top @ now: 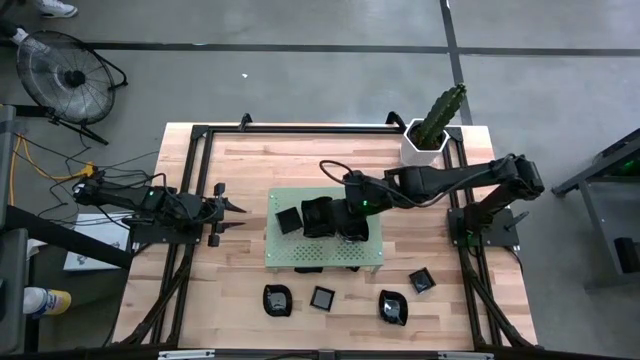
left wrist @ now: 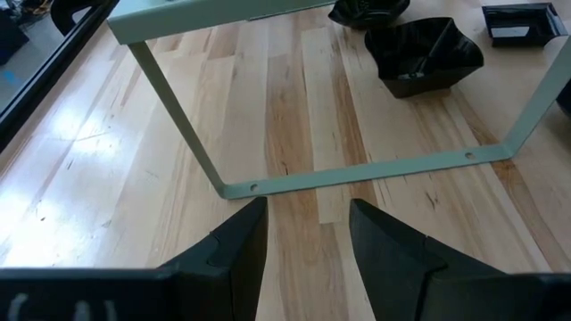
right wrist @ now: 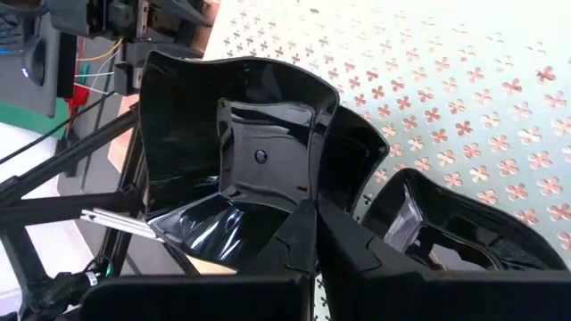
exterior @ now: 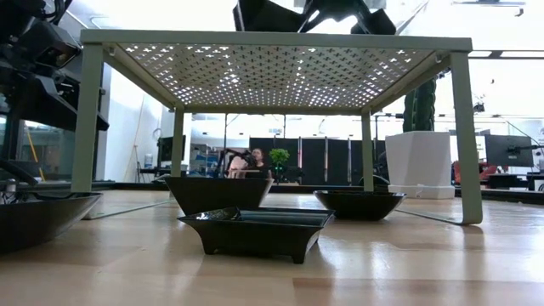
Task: Pick & Place Mini shaped plates
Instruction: Stack the black wave square shaped bowl on top of the black wave square shaped bowl on the shelf, then stack the black square shaped plate on top of the black square shaped plate on the shelf
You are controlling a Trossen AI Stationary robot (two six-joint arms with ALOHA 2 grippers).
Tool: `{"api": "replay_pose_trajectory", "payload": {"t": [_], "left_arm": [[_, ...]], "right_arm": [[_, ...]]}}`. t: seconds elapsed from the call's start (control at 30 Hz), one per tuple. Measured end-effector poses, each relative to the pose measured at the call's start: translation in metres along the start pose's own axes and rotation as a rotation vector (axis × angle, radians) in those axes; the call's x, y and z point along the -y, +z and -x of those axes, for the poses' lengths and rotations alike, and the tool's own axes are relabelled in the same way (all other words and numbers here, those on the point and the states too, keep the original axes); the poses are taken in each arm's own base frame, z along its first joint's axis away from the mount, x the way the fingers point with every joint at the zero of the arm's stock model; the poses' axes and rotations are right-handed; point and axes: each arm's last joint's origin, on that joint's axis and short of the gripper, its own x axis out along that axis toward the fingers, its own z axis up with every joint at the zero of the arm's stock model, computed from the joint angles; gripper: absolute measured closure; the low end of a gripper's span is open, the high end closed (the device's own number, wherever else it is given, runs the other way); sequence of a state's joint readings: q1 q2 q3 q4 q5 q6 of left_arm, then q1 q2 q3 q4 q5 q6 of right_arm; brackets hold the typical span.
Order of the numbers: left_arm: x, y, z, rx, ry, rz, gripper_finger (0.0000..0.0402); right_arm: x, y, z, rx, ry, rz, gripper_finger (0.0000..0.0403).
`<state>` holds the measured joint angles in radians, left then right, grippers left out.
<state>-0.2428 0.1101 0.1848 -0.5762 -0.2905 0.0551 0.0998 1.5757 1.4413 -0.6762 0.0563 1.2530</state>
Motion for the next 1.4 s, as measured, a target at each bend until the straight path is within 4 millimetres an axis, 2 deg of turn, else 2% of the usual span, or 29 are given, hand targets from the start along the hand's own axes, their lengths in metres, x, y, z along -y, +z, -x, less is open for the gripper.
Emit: {"api": "replay_pose_trajectory", "payload": {"t": [0.47,0.83,1.27,1.4], "left_arm": [[-0.0002,0.0000,0.0000,0.000,0.007,0.000,0.0246],[-0.0003,0.0000,0.0000,0.000,0.008,0.000,0.0246],[-0.0003,0.0000,0.0000,0.000,0.008,0.000,0.0246],[-0.0003,0.0000,0.0000,0.000,0.009,0.000,0.0246]], "right_arm": [[0.0018,-0.0094,0.0006,-0.026,-0.040,-0.006,0.0403],[0.0017,-0.0091,0.0006,-0.016,-0.042,-0.004,0.0401],[0.0016,-0.0091,0.0006,-0.018,-0.040,0.026,0.0358],[0.0014,-0.0097,0.0006,-0.042,-0.031,0.106,0.0349]]}}
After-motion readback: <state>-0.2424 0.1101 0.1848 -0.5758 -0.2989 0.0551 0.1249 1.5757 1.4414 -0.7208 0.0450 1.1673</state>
